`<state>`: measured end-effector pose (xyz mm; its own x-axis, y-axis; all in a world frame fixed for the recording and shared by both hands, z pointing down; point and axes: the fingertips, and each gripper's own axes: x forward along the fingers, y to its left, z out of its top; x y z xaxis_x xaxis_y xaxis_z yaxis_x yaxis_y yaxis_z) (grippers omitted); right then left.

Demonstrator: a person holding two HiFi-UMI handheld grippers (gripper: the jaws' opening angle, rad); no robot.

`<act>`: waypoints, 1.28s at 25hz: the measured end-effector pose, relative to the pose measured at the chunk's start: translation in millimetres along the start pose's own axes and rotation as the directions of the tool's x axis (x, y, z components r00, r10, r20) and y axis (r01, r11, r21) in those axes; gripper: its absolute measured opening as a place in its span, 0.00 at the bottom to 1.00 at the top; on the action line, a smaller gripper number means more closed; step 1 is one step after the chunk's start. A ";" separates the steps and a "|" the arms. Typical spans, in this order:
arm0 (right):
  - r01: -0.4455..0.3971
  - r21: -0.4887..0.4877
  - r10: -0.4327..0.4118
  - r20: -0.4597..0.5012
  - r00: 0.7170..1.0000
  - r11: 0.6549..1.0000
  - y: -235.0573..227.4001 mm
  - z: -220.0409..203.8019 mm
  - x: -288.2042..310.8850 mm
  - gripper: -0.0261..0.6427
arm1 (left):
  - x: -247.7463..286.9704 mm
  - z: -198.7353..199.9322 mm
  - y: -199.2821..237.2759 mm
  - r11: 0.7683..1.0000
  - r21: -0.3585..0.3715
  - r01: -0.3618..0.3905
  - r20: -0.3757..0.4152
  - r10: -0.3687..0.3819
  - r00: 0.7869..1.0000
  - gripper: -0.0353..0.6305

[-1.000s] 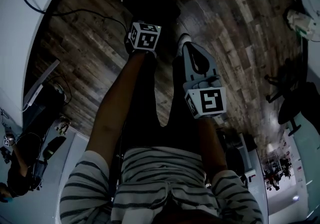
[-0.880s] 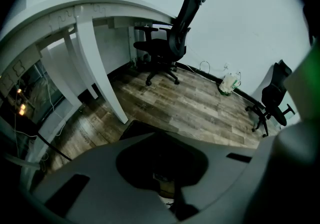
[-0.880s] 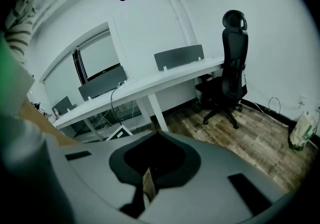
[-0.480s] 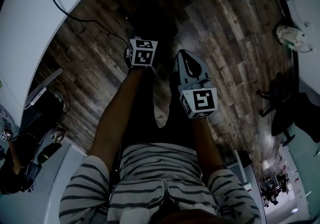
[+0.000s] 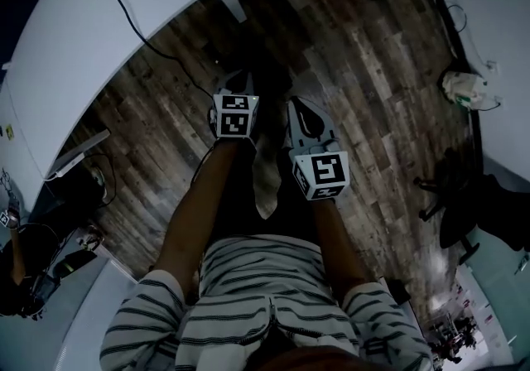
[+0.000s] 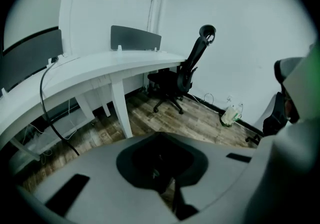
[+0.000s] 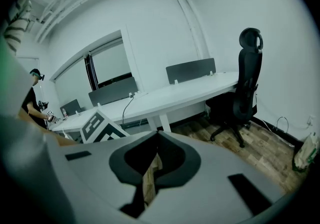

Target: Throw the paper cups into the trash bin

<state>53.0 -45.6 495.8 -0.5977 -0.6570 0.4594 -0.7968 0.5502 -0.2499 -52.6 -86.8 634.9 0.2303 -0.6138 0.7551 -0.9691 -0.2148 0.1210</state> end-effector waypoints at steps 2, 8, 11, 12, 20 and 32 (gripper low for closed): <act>-0.007 -0.004 0.007 0.004 1.000 1.000 1.1 8.8 -0.9 0.06 | -11.4 11.6 -1.5 1.000 -0.011 -0.002 0.028 0.002 1.000 0.09; -0.020 0.001 0.020 0.024 1.000 1.000 0.6 32.4 -5.2 0.06 | -40.2 40.0 -1.8 0.999 -0.037 -0.023 0.101 0.026 0.995 0.09; -0.034 -0.011 0.034 0.040 0.999 0.999 6.1 45.8 -9.1 0.06 | -59.9 56.8 -2.2 0.998 -0.053 -0.018 0.141 0.026 0.990 0.09; -0.040 -0.020 0.041 0.047 0.998 0.999 8.2 50.6 -9.4 0.06 | -65.5 62.5 -1.4 0.998 -0.059 -0.021 0.156 0.030 0.987 0.09; -0.067 -0.048 0.071 0.076 0.995 0.997 25.7 77.3 -13.4 0.06 | -105.7 85.9 -5.0 0.997 -0.081 -0.006 0.228 0.024 0.973 0.09; -0.081 -0.080 0.092 0.151 0.984 0.993 37.1 127.4 -26.7 0.06 | -179.5 139.8 -13.4 0.999 -0.047 -0.007 0.383 0.025 0.923 0.09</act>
<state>28.2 -73.3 365.6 -0.6753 -0.6734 0.3006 -0.7360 0.6411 -0.2172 -68.7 -79.8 407.6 0.2225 -0.8630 0.4535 -0.9738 -0.1745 0.1458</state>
